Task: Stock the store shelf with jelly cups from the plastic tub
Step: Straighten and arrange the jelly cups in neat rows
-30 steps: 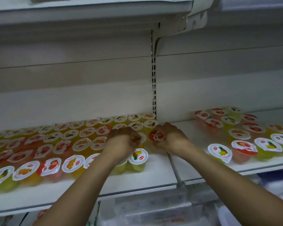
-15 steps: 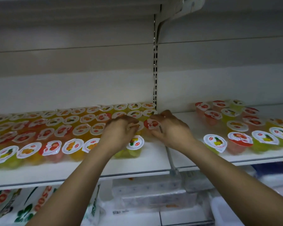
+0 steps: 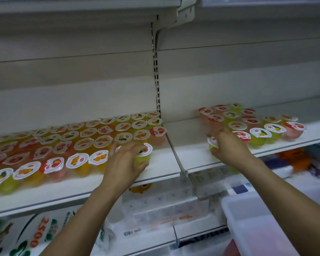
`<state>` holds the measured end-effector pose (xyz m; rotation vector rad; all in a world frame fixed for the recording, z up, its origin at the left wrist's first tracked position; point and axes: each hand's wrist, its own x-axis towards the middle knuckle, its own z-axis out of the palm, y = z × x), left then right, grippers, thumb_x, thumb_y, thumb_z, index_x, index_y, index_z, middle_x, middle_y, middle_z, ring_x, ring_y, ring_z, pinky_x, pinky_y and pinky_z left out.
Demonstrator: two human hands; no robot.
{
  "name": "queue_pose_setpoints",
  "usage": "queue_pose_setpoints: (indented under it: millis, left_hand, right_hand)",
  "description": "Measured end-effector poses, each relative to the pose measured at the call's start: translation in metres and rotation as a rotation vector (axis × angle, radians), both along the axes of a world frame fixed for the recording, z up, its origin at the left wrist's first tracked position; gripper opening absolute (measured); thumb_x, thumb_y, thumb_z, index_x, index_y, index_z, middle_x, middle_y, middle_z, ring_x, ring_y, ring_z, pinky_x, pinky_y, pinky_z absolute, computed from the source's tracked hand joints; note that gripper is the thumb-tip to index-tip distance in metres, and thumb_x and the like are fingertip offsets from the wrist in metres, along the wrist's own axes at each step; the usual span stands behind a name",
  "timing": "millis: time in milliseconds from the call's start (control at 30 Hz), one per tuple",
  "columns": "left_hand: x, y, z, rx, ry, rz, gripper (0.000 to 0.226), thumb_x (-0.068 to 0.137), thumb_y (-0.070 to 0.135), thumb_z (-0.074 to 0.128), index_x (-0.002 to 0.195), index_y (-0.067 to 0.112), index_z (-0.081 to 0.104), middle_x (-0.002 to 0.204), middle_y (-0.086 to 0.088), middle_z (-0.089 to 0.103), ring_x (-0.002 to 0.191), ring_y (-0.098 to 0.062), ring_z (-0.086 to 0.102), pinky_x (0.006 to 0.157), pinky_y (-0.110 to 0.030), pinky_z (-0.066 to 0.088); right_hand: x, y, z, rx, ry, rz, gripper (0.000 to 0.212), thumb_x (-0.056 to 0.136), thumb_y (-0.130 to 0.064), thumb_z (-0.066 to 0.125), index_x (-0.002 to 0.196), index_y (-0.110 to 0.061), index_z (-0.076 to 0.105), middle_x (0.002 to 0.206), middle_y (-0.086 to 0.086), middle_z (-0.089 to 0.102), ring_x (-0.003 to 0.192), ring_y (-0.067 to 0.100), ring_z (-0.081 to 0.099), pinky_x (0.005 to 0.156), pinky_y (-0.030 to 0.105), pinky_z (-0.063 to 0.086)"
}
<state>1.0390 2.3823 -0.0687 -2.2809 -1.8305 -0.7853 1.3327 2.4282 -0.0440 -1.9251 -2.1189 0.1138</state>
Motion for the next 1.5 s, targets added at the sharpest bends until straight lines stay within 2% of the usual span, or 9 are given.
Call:
queue_pose_setpoints:
  millis: [133,267,500,867,967,1100,1267,1400,1500]
  left_hand:
    - [0.0,0.003,0.002,0.005,0.008,0.016,0.03,0.079,0.021,0.076,0.107,0.025,0.07,0.116,0.009,0.067,0.112,-0.016,0.059,0.115,-0.043,0.019]
    - [0.001,0.007,0.001,0.011,0.001,0.021,0.028,0.079,0.023,0.076,0.106,0.025,0.071,0.114,0.009,0.068,0.109,-0.016,0.06,0.111,-0.037,0.022]
    - [0.001,0.01,-0.001,0.05,0.027,0.032,0.027,0.078,0.028,0.075,0.105,0.027,0.069,0.109,0.011,0.067,0.103,-0.014,0.06,0.108,-0.032,0.024]
    - [0.007,0.01,0.0,0.097,0.104,0.073,0.025,0.076,0.031,0.077,0.1,0.026,0.07,0.102,0.01,0.067,0.096,-0.015,0.062,0.105,-0.033,0.032]
    - [0.009,0.009,0.0,0.095,0.15,0.09,0.025,0.072,0.028,0.08,0.096,0.025,0.07,0.097,0.008,0.067,0.09,-0.017,0.063,0.099,-0.034,0.038]
    - [0.014,0.004,0.002,0.064,0.216,0.122,0.027,0.073,0.027,0.077,0.097,0.024,0.066,0.098,0.006,0.065,0.091,-0.02,0.062,0.091,-0.034,0.041]
    - [0.02,-0.003,0.008,0.0,0.232,0.157,0.032,0.08,0.032,0.069,0.109,0.023,0.059,0.11,0.003,0.06,0.106,-0.022,0.055,0.104,-0.038,0.03]
    - [0.03,-0.01,0.014,-0.049,0.165,0.188,0.048,0.083,0.034,0.066,0.128,0.022,0.053,0.125,0.0,0.057,0.119,-0.024,0.05,0.108,-0.041,0.029]
    - [0.047,-0.017,0.014,-0.014,0.086,0.17,0.052,0.084,0.034,0.067,0.131,0.023,0.051,0.133,0.001,0.053,0.123,-0.024,0.047,0.106,-0.04,0.029]
  right_hand:
    - [-0.033,-0.008,-0.006,0.029,0.114,0.078,0.051,0.08,-0.02,0.068,0.129,-0.018,0.053,0.124,0.01,0.056,0.11,0.03,0.056,0.088,0.034,0.047]
    - [-0.077,-0.012,-0.01,0.064,0.257,0.192,0.042,0.081,-0.027,0.07,0.12,-0.019,0.057,0.116,0.005,0.057,0.101,0.025,0.058,0.082,0.032,0.046]
    - [-0.117,-0.003,-0.017,0.104,0.231,0.299,0.039,0.082,-0.027,0.069,0.12,-0.021,0.06,0.116,0.007,0.056,0.104,0.024,0.055,0.084,0.032,0.045]
    - [-0.123,0.001,-0.025,0.129,0.208,0.349,0.038,0.085,-0.025,0.066,0.121,-0.019,0.056,0.125,0.006,0.051,0.109,0.027,0.054,0.084,0.036,0.047]
    - [-0.121,0.0,-0.026,0.131,0.165,0.365,0.04,0.089,-0.028,0.061,0.127,-0.02,0.051,0.131,0.006,0.047,0.112,0.027,0.051,0.082,0.034,0.046]
    - [-0.116,-0.007,-0.02,0.098,0.112,0.397,0.052,0.09,-0.039,0.058,0.137,-0.023,0.041,0.139,0.004,0.038,0.122,0.025,0.042,0.091,0.038,0.046]
    - [-0.073,-0.022,-0.01,0.159,0.04,0.415,0.062,0.089,-0.041,0.056,0.145,-0.026,0.032,0.148,0.005,0.031,0.133,0.025,0.031,0.103,0.038,0.034]
    - [-0.006,-0.016,-0.002,0.18,-0.072,0.255,0.058,0.09,-0.042,0.056,0.142,-0.026,0.038,0.148,0.008,0.03,0.135,0.028,0.028,0.108,0.039,0.029]
    - [0.039,-0.008,-0.001,0.203,-0.181,0.077,0.059,0.087,-0.043,0.056,0.141,-0.027,0.038,0.142,0.012,0.035,0.131,0.033,0.032,0.104,0.042,0.031]
